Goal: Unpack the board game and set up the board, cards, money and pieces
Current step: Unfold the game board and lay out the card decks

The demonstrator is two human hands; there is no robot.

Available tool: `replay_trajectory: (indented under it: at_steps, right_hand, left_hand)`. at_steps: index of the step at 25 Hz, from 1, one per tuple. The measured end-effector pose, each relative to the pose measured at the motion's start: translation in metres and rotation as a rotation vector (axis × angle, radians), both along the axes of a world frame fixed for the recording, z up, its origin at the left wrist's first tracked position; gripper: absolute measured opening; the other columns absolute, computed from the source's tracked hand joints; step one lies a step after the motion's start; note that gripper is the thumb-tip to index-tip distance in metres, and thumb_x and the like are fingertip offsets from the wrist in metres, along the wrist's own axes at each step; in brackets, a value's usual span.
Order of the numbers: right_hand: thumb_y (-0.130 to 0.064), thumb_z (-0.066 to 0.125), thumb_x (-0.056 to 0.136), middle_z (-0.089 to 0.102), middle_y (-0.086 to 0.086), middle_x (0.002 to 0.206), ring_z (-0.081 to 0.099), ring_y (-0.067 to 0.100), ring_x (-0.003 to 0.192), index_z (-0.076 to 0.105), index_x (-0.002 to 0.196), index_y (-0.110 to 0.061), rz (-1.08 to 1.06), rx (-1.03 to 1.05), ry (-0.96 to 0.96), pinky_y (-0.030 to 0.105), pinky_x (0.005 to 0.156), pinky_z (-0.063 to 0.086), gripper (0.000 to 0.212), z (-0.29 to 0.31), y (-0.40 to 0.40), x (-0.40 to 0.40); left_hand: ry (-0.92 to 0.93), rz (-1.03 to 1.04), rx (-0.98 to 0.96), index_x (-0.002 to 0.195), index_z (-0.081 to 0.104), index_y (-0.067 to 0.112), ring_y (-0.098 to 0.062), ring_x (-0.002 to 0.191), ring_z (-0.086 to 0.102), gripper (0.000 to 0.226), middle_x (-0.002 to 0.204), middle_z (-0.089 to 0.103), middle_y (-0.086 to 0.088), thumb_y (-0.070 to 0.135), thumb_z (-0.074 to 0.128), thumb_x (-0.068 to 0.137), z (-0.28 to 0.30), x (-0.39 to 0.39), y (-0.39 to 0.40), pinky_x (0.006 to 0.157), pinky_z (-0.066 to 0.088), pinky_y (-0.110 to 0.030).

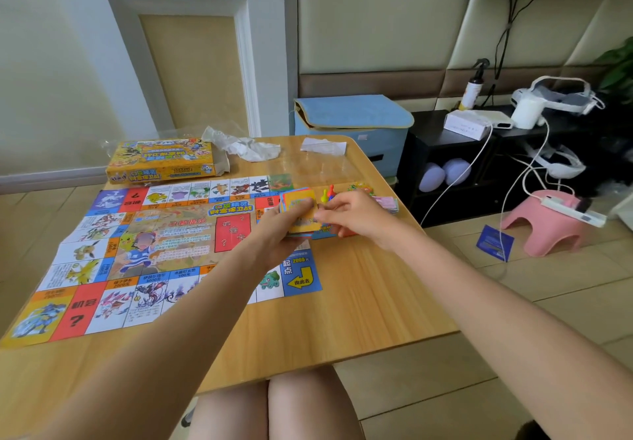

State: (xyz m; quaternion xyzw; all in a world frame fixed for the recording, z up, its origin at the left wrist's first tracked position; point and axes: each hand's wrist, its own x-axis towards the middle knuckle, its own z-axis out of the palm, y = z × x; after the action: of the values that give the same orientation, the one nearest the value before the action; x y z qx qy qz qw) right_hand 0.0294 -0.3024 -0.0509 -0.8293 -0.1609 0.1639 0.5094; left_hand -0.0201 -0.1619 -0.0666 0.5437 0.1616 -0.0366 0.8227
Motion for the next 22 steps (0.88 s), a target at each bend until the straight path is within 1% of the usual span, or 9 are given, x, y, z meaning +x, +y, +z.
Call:
replay_trajectory:
  at_steps: [1,4,6,9,11,13,15,18,22]
  right_hand:
    - [-0.025,0.072,0.081,0.061,0.002,0.074,0.054,0.012,0.063,0.064,0.098,-0.006,-0.013,0.059,0.054,0.024,0.060,0.044,0.026,0.000,0.001,-0.003]
    - [-0.011,0.071,0.081,0.059,0.003,0.070,0.052,0.010,0.057,0.062,0.088,-0.008,-0.096,0.177,0.123,0.019,0.053,0.044,0.012,0.000,-0.006,-0.003]
    - [-0.005,0.068,0.083,0.059,0.004,0.074,0.053,0.010,0.058,0.061,0.083,-0.009,-0.112,0.245,0.157,0.019,0.052,0.045,0.008,0.000,-0.010,-0.004]
    - [-0.011,0.070,0.082,0.061,0.006,0.078,0.051,0.010,0.055,0.063,0.084,-0.008,-0.098,0.273,0.123,0.022,0.054,0.044,0.008,0.002,-0.007,-0.009]
    - [-0.017,0.073,0.080,0.060,0.006,0.075,0.048,0.009,0.050,0.063,0.089,-0.006,-0.121,0.223,0.066,0.023,0.052,0.042,0.018,0.002,-0.004,-0.011]
    - [-0.016,0.073,0.080,0.057,0.008,0.074,0.046,0.009,0.050,0.063,0.087,-0.005,-0.140,0.224,0.073,0.022,0.050,0.039,0.016,0.002,-0.003,-0.009]
    - [-0.013,0.070,0.082,0.057,0.010,0.079,0.046,0.009,0.050,0.065,0.088,-0.001,-0.117,0.231,0.115,0.020,0.050,0.039,0.015,0.003,-0.005,-0.006]
    - [-0.007,0.064,0.086,0.059,0.008,0.083,0.044,0.009,0.051,0.063,0.105,0.008,-0.085,0.259,0.217,0.018,0.047,0.036,0.024,0.002,-0.009,-0.005]
    - [-0.003,0.061,0.087,0.061,0.005,0.079,0.043,0.012,0.055,0.062,0.110,0.002,-0.081,0.288,0.248,0.017,0.044,0.035,0.023,0.000,-0.011,-0.005]
  left_hand:
    - [-0.013,-0.037,-0.040,0.094,0.061,0.009,-0.011,0.059,0.066,0.011,0.072,0.070,-0.004,0.018,0.054,0.093,0.004,-0.003,-0.002,0.055,0.054,-0.019]
    - [-0.047,-0.171,-0.144,0.106,0.060,0.004,-0.025,0.083,0.067,0.021,0.096,0.069,-0.013,0.015,0.044,0.096,0.011,-0.010,0.003,0.076,0.057,-0.036]
    - [-0.051,-0.167,-0.135,0.111,0.055,0.002,-0.028,0.082,0.069,0.022,0.103,0.066,-0.017,0.002,0.042,0.094,0.013,-0.014,0.006,0.070,0.059,-0.038]
    - [-0.011,-0.017,-0.036,0.102,0.056,0.004,-0.025,0.066,0.070,0.015,0.092,0.066,-0.017,-0.002,0.050,0.089,0.015,-0.016,0.005,0.057,0.058,-0.030]
    - [-0.007,0.015,0.034,0.092,0.057,0.009,-0.024,0.066,0.068,0.010,0.084,0.067,-0.013,0.000,0.054,0.088,0.016,-0.015,0.004,0.062,0.057,-0.029]
    - [0.014,0.028,0.023,0.088,0.057,0.009,-0.024,0.067,0.065,0.006,0.081,0.068,-0.011,0.002,0.057,0.087,0.017,-0.015,0.004,0.063,0.056,-0.030]
    - [0.046,0.042,-0.048,0.090,0.058,0.005,-0.025,0.068,0.064,0.004,0.087,0.065,-0.015,0.003,0.058,0.086,0.017,-0.014,0.005,0.061,0.056,-0.029]
    - [0.058,0.024,-0.079,0.093,0.059,0.004,-0.025,0.074,0.066,0.007,0.093,0.066,-0.017,0.002,0.056,0.088,0.015,-0.015,0.009,0.066,0.058,-0.032]
    - [0.029,0.038,-0.087,0.097,0.056,0.003,-0.029,0.082,0.066,0.011,0.098,0.066,-0.020,-0.004,0.054,0.088,0.012,-0.018,0.008,0.068,0.059,-0.040]
